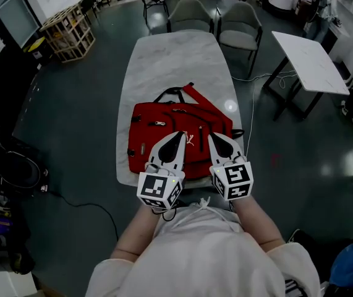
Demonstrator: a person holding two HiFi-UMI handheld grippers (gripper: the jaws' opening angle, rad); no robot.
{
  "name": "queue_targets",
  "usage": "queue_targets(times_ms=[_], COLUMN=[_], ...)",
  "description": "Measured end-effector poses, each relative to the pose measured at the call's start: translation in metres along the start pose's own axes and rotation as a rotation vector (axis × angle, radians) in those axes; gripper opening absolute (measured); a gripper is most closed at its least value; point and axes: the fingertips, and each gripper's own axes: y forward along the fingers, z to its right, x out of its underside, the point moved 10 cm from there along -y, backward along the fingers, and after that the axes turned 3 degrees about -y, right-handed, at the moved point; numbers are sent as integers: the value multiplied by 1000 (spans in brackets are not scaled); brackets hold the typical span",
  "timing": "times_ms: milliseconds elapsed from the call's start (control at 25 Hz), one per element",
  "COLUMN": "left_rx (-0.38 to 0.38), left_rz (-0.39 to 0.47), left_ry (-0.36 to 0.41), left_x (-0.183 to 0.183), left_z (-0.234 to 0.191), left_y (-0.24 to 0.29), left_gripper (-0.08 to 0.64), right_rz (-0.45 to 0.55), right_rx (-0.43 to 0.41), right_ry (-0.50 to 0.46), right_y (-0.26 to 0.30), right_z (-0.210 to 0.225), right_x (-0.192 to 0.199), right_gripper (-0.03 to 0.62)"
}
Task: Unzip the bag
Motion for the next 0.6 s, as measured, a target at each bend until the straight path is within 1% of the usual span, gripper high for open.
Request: queue_targets(times_ms=[160, 320, 600], left_rx=[-2, -6, 14], left_rz=[-8, -21, -27], left_ry=[4, 8, -6], left_x=[1, 3, 3], left_z=[-1, -3, -1], left_y=[-2, -2, 1], left_gripper=[21, 21, 21], right_rz=[10, 45, 52], right_rx=[-2, -6, -4], right_ry=[15, 4, 20], right_y=[-2, -4, -9], right_z=[-3, -6, -5], right_x=[1, 1, 1], right_gripper=[26, 26, 26])
